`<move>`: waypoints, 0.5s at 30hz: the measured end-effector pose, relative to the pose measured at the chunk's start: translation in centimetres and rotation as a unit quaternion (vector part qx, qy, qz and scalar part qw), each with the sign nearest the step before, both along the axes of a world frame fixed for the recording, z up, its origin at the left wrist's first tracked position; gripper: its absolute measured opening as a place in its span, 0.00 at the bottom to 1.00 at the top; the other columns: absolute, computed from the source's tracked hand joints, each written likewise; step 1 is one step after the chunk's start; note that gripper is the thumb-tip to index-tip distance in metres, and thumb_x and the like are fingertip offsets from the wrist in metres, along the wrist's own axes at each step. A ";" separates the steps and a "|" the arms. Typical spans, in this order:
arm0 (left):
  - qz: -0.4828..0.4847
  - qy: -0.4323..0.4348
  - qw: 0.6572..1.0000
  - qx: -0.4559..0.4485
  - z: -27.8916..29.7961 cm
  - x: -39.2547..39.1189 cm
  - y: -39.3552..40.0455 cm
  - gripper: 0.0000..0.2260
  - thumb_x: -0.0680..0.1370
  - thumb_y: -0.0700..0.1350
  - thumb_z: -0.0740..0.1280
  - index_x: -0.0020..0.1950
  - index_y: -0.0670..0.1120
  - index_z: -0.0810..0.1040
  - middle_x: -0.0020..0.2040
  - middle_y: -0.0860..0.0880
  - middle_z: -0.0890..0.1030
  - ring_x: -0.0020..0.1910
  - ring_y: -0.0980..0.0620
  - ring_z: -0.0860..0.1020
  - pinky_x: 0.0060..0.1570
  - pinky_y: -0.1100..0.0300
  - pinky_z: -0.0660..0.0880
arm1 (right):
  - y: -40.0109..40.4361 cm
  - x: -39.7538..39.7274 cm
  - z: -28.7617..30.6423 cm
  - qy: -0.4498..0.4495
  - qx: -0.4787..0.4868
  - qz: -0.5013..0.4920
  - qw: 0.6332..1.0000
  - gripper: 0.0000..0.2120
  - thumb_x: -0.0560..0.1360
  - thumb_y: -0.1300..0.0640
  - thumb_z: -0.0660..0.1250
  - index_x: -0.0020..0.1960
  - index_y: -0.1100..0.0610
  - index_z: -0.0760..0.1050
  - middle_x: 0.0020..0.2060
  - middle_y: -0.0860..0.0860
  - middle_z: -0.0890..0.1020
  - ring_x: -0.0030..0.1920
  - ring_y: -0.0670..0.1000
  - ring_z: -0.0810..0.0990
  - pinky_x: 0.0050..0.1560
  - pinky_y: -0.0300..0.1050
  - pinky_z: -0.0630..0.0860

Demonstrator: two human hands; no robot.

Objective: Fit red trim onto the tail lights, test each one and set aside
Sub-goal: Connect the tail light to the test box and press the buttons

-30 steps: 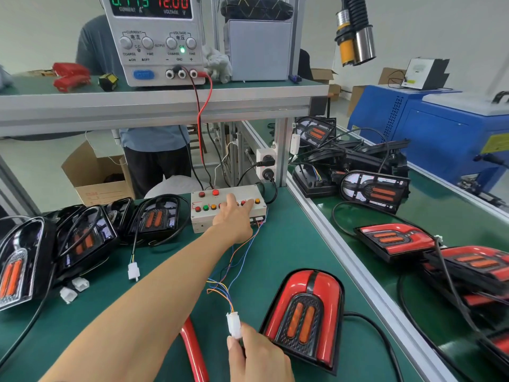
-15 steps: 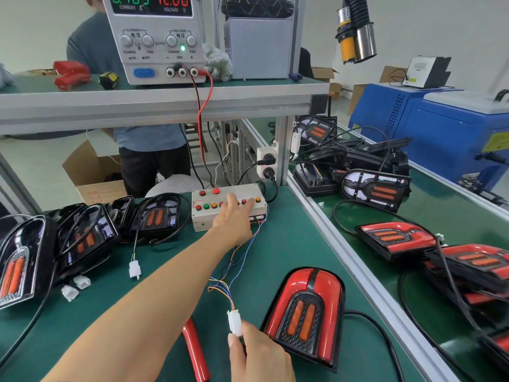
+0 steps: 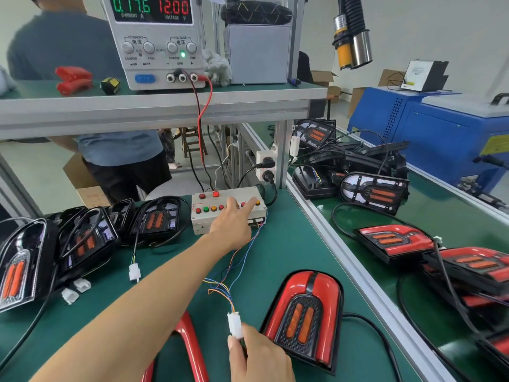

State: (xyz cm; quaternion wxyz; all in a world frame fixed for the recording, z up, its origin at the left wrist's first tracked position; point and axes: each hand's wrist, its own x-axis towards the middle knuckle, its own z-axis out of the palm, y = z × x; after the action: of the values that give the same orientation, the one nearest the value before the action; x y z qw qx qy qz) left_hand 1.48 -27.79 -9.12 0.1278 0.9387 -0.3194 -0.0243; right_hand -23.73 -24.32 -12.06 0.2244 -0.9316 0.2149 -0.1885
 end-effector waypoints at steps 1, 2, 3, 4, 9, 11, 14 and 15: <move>-0.019 -0.014 0.999 -0.045 0.3 -0.6 0.5 0.25 0.81 0.40 0.61 0.78 0.49 0.64 0.65 0.40 0.68 0.55 0.38 0.76 0.54 0.45 0.76 | -0.2 -0.1 0.5 0.032 0.024 0.011 0.999 0.22 0.45 0.41 0.87 0.36 0.41 0.84 0.23 0.40 0.77 0.22 0.40 0.76 0.22 0.33 0.69; -0.045 -0.025 0.995 -0.090 0.8 -1.2 1.3 0.18 0.82 0.42 0.61 0.73 0.46 0.72 0.62 0.41 0.71 0.54 0.39 0.77 0.56 0.45 0.75 | -0.8 -0.3 1.2 0.047 0.059 0.027 0.997 0.17 0.58 0.39 0.83 0.44 0.39 0.84 0.31 0.41 0.82 0.30 0.39 0.81 0.31 0.33 0.74; -0.080 -0.023 0.989 -0.126 1.2 -2.0 2.1 0.12 0.82 0.43 0.62 0.65 0.44 0.78 0.57 0.43 0.75 0.52 0.41 0.78 0.55 0.45 0.75 | -1.0 -0.5 1.1 0.013 0.088 0.015 0.996 0.13 0.72 0.38 0.73 0.55 0.38 0.81 0.42 0.42 0.84 0.43 0.40 0.83 0.42 0.34 0.75; -0.126 -0.008 0.982 -0.141 1.6 -2.9 3.2 0.09 0.83 0.45 0.64 0.57 0.43 0.81 0.52 0.45 0.78 0.49 0.44 0.78 0.55 0.46 0.75 | -0.9 -0.6 0.4 -0.018 0.106 0.002 0.994 0.14 0.80 0.38 0.62 0.62 0.40 0.77 0.51 0.44 0.83 0.52 0.42 0.82 0.51 0.35 0.73; -0.302 0.035 0.953 0.005 1.8 -7.8 9.1 0.19 0.84 0.60 0.56 0.48 0.50 0.80 0.46 0.54 0.79 0.51 0.59 0.75 0.77 0.58 0.49 | -1.3 -0.2 1.7 0.058 0.146 0.003 0.988 0.16 0.84 0.40 0.53 0.61 0.47 0.73 0.48 0.46 0.78 0.55 0.45 0.80 0.52 0.38 0.71; -0.316 0.020 0.949 0.010 1.1 -9.1 10.5 0.20 0.85 0.61 0.53 0.42 0.52 0.75 0.43 0.54 0.76 0.50 0.60 0.74 0.79 0.58 0.42 | -1.5 -0.1 2.1 0.079 0.142 0.019 0.986 0.15 0.84 0.41 0.53 0.61 0.47 0.73 0.47 0.46 0.79 0.56 0.46 0.81 0.50 0.41 0.70; -0.313 0.035 0.948 -0.050 0.1 -9.5 11.0 0.21 0.87 0.54 0.55 0.37 0.47 0.69 0.37 0.50 0.73 0.45 0.55 0.73 0.78 0.54 0.54 | -1.3 0.2 2.4 0.102 0.138 0.024 0.985 0.16 0.84 0.41 0.54 0.61 0.48 0.74 0.54 0.50 0.83 0.57 0.48 0.81 0.48 0.43 0.68; -0.311 0.047 0.946 -0.077 -0.1 -9.4 10.9 0.21 0.87 0.52 0.55 0.35 0.45 0.67 0.35 0.48 0.72 0.42 0.53 0.71 0.75 0.54 0.59 | -1.2 0.2 2.6 0.112 0.133 0.022 0.985 0.17 0.84 0.40 0.54 0.61 0.48 0.74 0.54 0.50 0.83 0.57 0.49 0.81 0.47 0.44 0.67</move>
State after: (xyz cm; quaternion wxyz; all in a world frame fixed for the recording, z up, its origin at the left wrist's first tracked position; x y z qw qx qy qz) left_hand -7.97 -16.89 -9.20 0.2008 0.7779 -0.5898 -0.0820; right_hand -23.51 -25.48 -9.49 0.3251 -0.9131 0.2413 -0.0480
